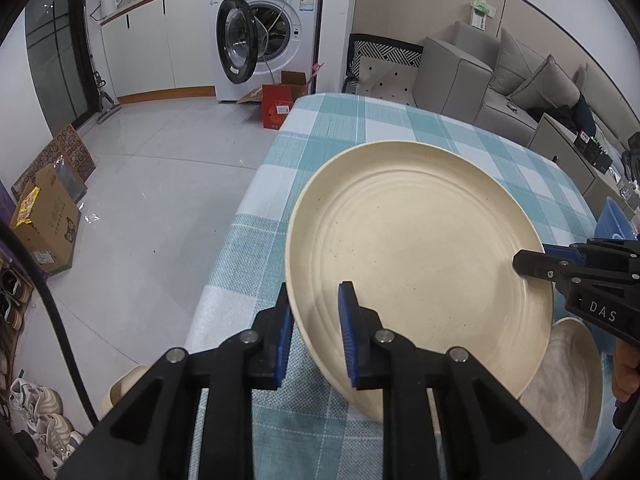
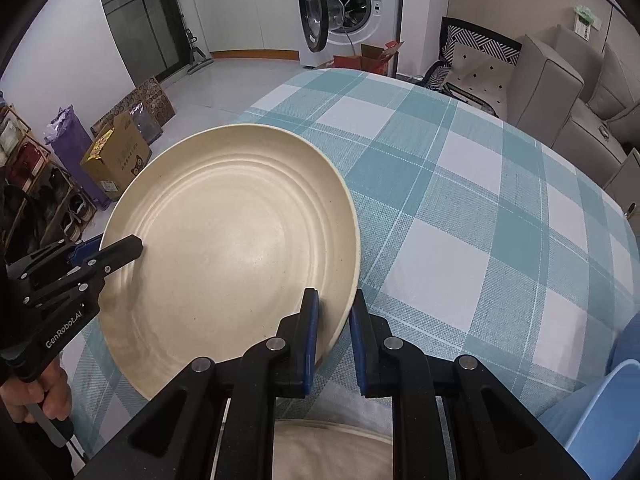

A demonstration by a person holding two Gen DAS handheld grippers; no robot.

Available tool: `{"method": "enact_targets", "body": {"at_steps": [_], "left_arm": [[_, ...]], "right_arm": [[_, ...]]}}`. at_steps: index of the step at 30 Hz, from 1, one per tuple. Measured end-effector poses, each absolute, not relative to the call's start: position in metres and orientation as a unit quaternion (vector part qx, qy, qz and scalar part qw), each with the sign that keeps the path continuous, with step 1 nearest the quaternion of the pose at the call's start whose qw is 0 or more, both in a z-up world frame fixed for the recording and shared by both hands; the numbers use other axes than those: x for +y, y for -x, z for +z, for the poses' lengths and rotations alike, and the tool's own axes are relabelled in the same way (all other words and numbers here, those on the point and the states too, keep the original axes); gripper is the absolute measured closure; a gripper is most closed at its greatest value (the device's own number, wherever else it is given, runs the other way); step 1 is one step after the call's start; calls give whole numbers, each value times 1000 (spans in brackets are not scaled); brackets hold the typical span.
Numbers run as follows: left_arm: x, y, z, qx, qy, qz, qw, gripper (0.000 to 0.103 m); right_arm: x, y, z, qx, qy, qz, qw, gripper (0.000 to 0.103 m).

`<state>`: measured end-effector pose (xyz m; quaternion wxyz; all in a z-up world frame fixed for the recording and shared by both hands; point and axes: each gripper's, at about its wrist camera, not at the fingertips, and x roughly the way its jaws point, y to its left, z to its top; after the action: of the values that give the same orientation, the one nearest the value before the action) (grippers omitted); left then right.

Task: Organize plates and bowls
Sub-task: 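Lift the cream plate with both grippers and carry it toward the stacked plates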

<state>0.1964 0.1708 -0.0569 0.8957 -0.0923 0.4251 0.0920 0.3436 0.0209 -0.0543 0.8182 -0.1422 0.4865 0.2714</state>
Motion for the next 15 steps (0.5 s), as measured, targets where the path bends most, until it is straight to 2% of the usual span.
{"method": "enact_targets", "body": {"at_steps": [15], "left_arm": [[143, -173, -17, 394, 73, 74, 913, 84]], "right_arm": [[-15, -307, -7, 454, 139, 266, 839, 88]]}}
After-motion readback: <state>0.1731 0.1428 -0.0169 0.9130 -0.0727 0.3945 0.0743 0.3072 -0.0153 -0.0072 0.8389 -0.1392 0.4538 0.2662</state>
